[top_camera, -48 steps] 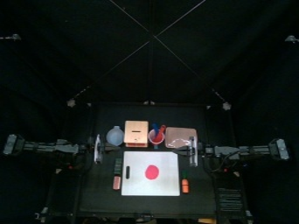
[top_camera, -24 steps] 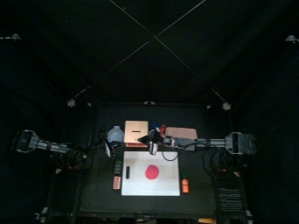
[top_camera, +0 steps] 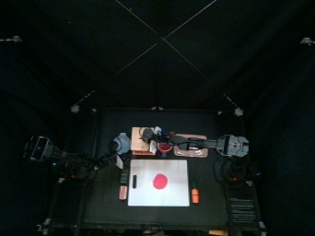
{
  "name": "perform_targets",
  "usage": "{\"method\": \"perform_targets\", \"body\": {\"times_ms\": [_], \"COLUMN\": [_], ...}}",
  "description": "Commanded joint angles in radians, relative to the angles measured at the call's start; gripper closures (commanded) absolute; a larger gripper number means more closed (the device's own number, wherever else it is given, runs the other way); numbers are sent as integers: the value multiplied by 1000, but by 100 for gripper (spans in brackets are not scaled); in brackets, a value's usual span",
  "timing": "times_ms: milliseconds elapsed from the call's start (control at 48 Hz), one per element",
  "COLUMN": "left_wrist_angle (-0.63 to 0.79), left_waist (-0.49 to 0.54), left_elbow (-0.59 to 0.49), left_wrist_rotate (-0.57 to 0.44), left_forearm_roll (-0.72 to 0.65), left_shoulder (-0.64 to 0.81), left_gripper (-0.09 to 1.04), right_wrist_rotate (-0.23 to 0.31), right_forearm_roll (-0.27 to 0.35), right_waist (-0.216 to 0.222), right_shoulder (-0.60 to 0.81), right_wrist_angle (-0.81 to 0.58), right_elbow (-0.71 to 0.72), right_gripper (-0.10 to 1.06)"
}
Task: Get the cutter from the drawer then cut the dough then place the extra dough in the bowl
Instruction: Open the drawer
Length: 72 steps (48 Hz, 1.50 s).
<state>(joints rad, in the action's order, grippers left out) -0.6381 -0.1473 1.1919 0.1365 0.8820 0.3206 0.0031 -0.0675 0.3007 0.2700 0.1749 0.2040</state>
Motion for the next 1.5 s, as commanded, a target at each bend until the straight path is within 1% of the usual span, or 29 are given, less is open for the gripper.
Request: {"method": "perform_targets", "body": {"times_ms": [21,271,375,438,521,625,771,792,979,1083,1146,1229,1500], "left_wrist_angle": [-9,-8,-5,-5,2,5,8,8,8,8,8,6,8], "left_waist": [0,5,5,6,5,6,5,5,5,6,6,9,52], "left_elbow": [-38,-92,-117,-132,-155,-183,-201,-201,-202,-207,-210,-215,-235], "left_wrist_rotate": [2,0,0,2,3,5,5,5,5,3,3,3,2], "left_forearm_roll": [0,-3,0,2,14,44,100,115,213,267,285,298,298], "left_shoulder": [-26,-118,-163,-189,-218,-239,-249,-249,-249,-253,-258,-265,-307], "left_gripper": [96,95,93,90,84,72,55,51,26,16,12,9,9], "right_wrist_rotate": [0,3,2,2,3,2,2,2,2,2,2,2,2], "right_forearm_roll": [-21,-34,-37,-43,-55,-60,-60,-61,-61,-61,-61,-61,-61], "right_waist": [-3,-6,-15,-21,-28,-35,-49,-49,-60,-61,-63,-64,-71], "right_shoulder": [-23,-8,-8,-8,-8,-8,-8,-8,-8,-8,-8,-8,-8], "right_wrist_angle": [26,63,66,66,74,86,100,101,101,101,101,101,101], "right_elbow": [-14,0,5,8,9,11,9,8,5,5,5,5,5], "right_gripper": [92,92,92,92,92,92,92,92,92,92,92,92,92]}}
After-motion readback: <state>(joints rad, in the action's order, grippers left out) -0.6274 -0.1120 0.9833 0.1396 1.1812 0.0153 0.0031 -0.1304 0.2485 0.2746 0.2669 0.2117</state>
